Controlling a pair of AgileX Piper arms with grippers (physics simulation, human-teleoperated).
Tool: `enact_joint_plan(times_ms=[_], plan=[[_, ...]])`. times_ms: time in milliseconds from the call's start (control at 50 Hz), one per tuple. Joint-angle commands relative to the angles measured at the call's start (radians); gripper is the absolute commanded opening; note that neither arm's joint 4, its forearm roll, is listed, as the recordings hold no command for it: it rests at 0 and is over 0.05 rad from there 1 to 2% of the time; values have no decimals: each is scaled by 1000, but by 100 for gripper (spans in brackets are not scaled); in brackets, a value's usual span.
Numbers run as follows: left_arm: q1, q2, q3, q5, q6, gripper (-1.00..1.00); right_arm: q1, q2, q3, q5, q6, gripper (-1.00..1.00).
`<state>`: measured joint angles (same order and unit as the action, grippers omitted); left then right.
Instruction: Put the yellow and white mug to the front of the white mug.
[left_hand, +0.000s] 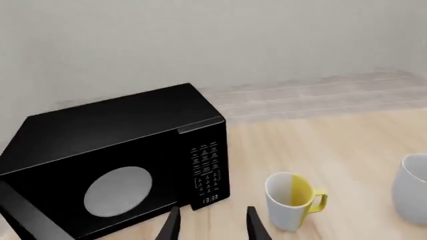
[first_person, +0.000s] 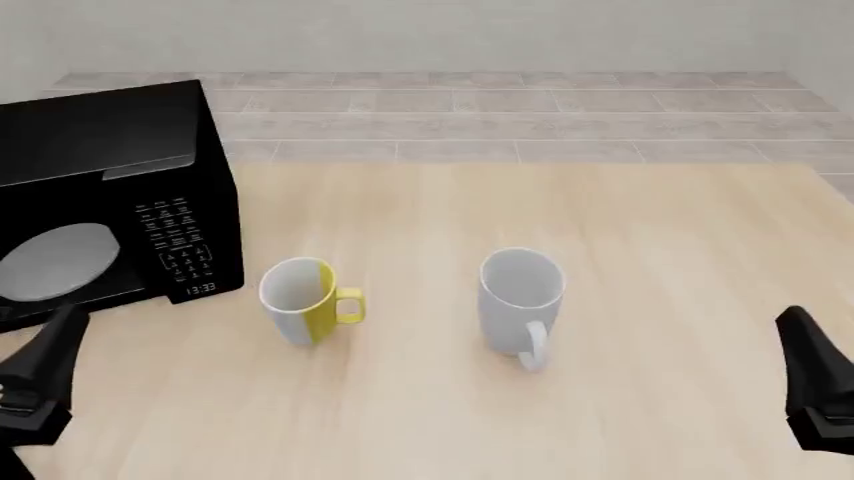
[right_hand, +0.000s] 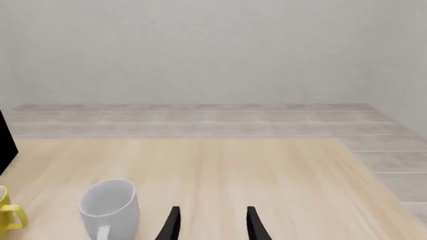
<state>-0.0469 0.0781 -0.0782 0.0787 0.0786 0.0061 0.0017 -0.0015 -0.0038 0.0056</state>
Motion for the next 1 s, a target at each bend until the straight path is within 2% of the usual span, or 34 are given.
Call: enact_joint_plan(times_ms=[20, 120, 140, 320, 400, 540, 580, 620, 720, 820, 860, 920, 1000], plan=[[-73, 122, -122, 121, 121, 100, 43, 20, -2, -28, 25, 100], [-73, 122, -122, 121, 121, 100, 42, 33, -11, -31, 20, 100], [-73, 122, -122, 121, 121, 100, 38, 78, -13, -48, -28, 100], [-73, 122, -122, 121, 121, 100, 65, 75, -48, -11, -19, 100], [-73, 122, -122, 121, 121, 100, 145, 198, -82, -70, -33, 100], [-73, 122, -122, 121, 121, 100, 251, 258, -157, -54, -41, 100], [-73, 122, -122, 121, 121, 100, 259, 261, -172, -47, -40, 100], [-73, 122, -122, 121, 121, 100, 284, 301, -192, -56, -60, 100], [-73, 122, -122, 121, 121, 100, 342, 362, -228, -68, -62, 100], [-73, 122, -122, 121, 121, 100, 437, 473, -281, -95, -83, 100], [-73, 122, -122, 121, 121, 100, 487, 499, -319, -89, -71, 100], [-73, 122, -122, 121, 121, 100, 520, 525, -345, -87, -66, 100], [-73, 122, -122, 121, 121, 100, 591, 631, -397, -97, -94, 100]])
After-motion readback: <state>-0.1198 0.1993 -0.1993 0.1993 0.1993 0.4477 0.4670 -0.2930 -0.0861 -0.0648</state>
